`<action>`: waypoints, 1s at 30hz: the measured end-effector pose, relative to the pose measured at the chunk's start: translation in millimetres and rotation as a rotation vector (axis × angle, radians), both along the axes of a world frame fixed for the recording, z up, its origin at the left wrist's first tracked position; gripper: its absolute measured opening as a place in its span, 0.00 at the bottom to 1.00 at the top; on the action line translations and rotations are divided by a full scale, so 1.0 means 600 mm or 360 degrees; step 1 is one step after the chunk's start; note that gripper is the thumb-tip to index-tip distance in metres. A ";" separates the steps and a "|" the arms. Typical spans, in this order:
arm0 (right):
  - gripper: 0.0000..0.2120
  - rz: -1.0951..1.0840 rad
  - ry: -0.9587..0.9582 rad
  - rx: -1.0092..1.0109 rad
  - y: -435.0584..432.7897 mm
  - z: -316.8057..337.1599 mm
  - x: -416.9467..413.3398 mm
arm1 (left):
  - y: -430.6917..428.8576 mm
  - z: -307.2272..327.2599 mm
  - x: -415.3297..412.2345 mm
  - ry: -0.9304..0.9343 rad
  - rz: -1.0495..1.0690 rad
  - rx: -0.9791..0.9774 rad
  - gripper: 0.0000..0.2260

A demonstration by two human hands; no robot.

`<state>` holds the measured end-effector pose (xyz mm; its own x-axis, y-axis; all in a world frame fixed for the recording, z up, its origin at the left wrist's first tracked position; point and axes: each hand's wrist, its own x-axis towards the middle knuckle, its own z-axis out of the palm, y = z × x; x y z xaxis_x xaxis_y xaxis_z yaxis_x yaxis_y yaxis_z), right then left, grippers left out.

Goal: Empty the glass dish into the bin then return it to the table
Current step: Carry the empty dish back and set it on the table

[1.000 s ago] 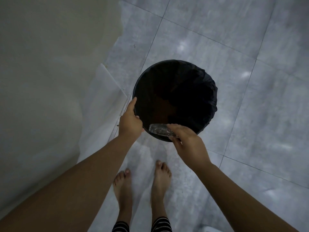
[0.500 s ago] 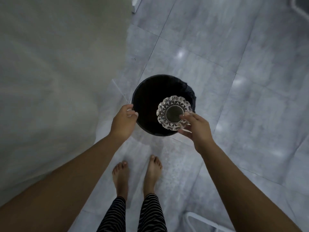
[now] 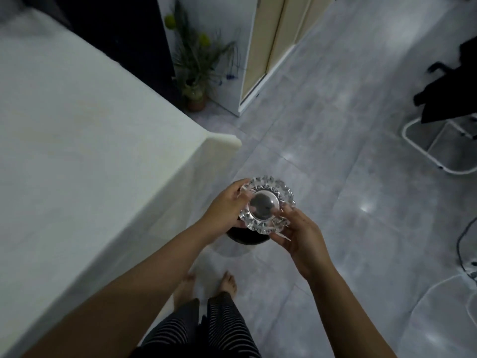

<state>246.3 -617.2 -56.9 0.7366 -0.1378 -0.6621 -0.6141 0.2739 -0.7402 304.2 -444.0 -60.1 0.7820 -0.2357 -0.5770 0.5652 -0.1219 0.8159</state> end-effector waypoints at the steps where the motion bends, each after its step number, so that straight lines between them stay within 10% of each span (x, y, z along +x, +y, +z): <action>1: 0.12 0.0046 -0.0027 0.0003 0.012 0.023 -0.003 | 0.012 0.021 -0.008 -0.0006 0.0045 -0.0024 0.12; 30: 0.08 0.1736 -0.0196 0.0006 0.569 0.158 -0.122 | 0.490 0.185 -0.437 -0.0057 0.1850 0.0104 0.15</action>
